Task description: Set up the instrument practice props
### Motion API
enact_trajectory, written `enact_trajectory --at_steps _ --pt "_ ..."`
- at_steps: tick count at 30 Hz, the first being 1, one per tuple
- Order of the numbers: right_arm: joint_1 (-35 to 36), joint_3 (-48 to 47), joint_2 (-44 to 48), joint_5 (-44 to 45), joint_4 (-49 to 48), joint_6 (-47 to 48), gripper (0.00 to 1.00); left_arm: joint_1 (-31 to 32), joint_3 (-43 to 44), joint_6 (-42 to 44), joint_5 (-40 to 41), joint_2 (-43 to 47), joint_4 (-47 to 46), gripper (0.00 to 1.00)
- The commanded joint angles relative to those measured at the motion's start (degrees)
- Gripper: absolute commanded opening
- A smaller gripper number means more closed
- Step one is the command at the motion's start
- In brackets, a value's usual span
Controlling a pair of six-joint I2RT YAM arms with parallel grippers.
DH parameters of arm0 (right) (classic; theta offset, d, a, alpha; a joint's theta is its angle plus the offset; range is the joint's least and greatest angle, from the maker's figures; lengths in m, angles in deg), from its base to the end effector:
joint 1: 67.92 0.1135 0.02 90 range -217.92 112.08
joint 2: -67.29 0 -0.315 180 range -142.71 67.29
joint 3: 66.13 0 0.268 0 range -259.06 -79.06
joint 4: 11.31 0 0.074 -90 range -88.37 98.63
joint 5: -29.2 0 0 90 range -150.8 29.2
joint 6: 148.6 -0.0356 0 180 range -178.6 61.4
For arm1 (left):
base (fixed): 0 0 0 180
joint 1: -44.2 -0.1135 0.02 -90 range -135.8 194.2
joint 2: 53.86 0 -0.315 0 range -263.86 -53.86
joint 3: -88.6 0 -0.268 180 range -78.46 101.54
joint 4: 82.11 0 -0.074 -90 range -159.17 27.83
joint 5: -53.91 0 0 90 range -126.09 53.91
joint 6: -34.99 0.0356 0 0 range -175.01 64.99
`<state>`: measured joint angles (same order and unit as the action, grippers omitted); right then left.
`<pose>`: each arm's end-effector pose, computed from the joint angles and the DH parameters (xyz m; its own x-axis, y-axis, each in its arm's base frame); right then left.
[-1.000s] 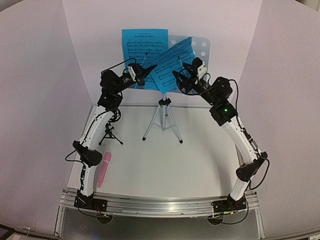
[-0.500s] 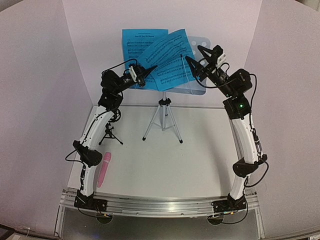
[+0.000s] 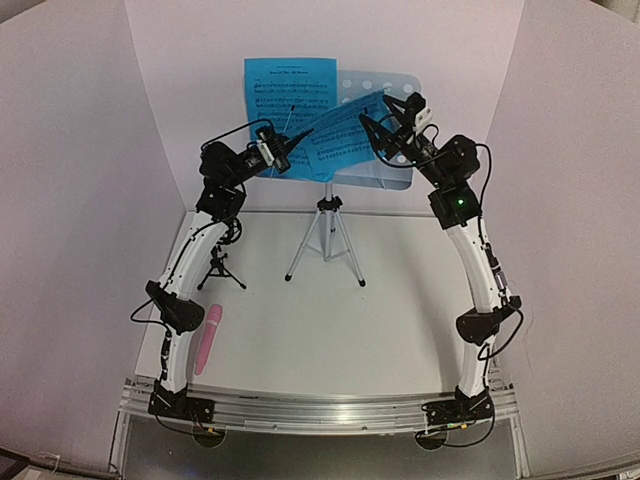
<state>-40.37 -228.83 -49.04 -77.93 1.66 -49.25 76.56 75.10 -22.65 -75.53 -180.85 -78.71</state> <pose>0.3807 0.2104 0.6493 0.5888 0.1321 -0.7974 -0.5720 0.7652 -0.2956 0.4088 -0.2858 0.5954 0.8738 -0.0643 -0.4820 0.4489 0.4878 0.7487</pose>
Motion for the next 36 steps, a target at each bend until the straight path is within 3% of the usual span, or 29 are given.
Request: enact_trajectory --at_steps 1,14,36 --pt "-0.04 4.78 5.01 -0.34 -3.48 -1.40 0.73 0.38 0.88 6.92 -2.56 -1.67 -4.61 0.00" --pt "-0.05 21.92 18.12 4.25 -3.60 5.71 0.71 0.42 -0.06 7.20 -3.97 -0.96 -1.35 0.00" --pt "-0.10 6.05 9.25 -9.38 4.31 17.91 0.70 0.42 -0.64 9.75 -5.21 0.26 1.10 0.00"
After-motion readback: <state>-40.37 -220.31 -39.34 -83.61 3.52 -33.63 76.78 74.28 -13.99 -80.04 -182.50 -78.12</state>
